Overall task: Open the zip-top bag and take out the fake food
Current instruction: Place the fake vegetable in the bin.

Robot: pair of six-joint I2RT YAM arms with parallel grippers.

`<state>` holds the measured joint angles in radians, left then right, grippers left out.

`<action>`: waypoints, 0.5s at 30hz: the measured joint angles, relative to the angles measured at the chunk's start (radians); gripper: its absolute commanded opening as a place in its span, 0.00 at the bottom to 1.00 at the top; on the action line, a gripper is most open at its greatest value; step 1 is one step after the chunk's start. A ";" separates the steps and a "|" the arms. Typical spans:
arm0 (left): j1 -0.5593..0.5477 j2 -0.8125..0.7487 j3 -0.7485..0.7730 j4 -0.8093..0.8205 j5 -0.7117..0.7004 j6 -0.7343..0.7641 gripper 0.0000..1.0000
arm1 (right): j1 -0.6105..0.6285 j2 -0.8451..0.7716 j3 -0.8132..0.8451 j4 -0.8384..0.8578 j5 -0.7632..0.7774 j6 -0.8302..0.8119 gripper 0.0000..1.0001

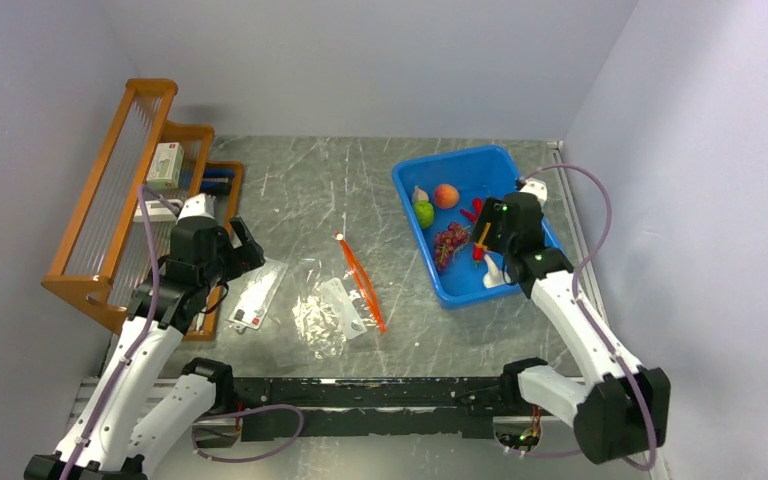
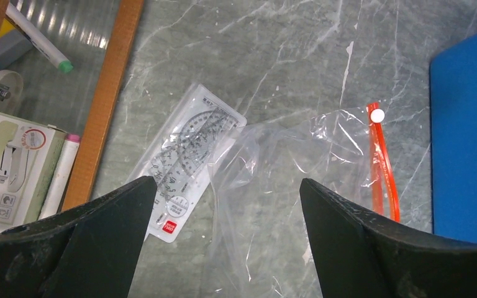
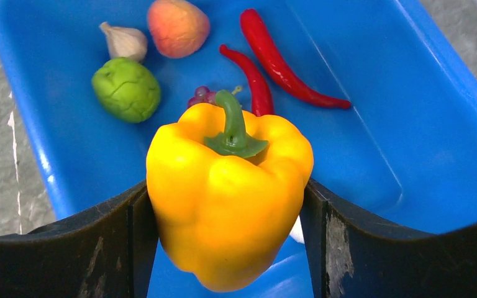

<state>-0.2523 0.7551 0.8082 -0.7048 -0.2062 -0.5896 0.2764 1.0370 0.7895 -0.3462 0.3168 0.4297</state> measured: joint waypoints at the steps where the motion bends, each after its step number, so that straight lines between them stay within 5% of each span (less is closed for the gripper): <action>1: 0.000 -0.007 -0.006 0.010 0.000 0.007 0.98 | -0.048 0.021 0.000 0.005 -0.057 0.000 0.57; 7: 0.000 -0.022 -0.040 0.031 0.024 0.039 0.99 | -0.181 0.218 0.026 -0.024 -0.264 -0.025 0.57; 15: 0.000 0.003 -0.053 0.061 0.065 0.057 0.97 | -0.181 0.277 0.060 -0.088 -0.165 -0.089 0.67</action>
<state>-0.2523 0.7582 0.7555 -0.6434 -0.1413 -0.5323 0.0956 1.3140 0.8494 -0.4339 0.1516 0.3405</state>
